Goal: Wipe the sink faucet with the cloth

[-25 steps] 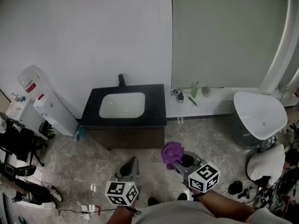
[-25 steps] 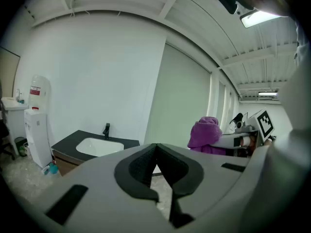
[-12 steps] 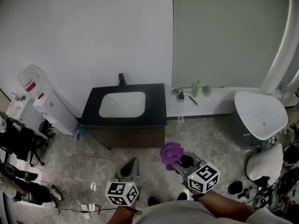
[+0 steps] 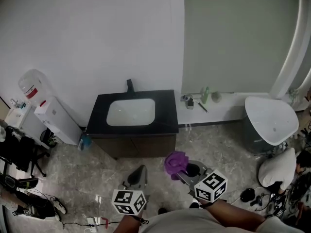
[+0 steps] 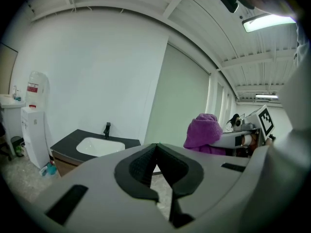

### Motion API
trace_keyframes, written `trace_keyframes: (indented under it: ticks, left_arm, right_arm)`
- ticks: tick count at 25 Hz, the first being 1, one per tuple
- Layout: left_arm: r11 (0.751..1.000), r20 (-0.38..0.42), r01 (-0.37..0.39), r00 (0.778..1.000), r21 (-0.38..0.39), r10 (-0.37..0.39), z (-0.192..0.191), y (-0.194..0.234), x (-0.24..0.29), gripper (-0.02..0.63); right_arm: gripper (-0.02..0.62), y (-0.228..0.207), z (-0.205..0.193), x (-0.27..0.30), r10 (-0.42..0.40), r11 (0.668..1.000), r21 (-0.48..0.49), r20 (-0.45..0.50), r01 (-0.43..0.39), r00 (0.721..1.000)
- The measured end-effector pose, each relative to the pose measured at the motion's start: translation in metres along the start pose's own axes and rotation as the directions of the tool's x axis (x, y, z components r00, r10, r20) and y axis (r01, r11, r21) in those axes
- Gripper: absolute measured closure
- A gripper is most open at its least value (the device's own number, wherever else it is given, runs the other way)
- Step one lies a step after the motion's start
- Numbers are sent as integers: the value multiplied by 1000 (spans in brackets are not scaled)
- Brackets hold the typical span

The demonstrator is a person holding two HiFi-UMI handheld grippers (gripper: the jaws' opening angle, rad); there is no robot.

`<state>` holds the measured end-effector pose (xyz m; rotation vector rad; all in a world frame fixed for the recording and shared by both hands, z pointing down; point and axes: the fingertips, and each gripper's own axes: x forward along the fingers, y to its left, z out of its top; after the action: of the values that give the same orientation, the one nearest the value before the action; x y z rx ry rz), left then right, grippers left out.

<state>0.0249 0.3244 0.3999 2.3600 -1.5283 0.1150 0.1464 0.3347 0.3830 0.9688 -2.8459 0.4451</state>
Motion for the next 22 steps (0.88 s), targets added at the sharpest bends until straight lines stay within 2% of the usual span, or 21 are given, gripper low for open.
trace_keyframes:
  ticks: [7, 11, 16, 22]
  left_arm:
    - [1000, 4, 26, 1000, 9, -26, 17, 47, -3, 600]
    - [1000, 4, 21, 1000, 13, -21, 29, 73, 13, 600]
    - [1000, -2, -8, 1000, 24, 8, 38, 116, 61, 600]
    - [996, 5, -85, 996, 21, 85, 81, 190, 167, 600]
  right_arm:
    - [508, 22, 8, 56, 3, 1000, 16, 6, -3, 1000]
    - [508, 15, 15, 92, 23, 1000, 19, -4, -23, 1000]
    - [508, -30, 16, 146, 41, 998, 43, -4, -41, 999]
    - [508, -129, 57, 253, 94, 994, 52, -1, -94, 996]
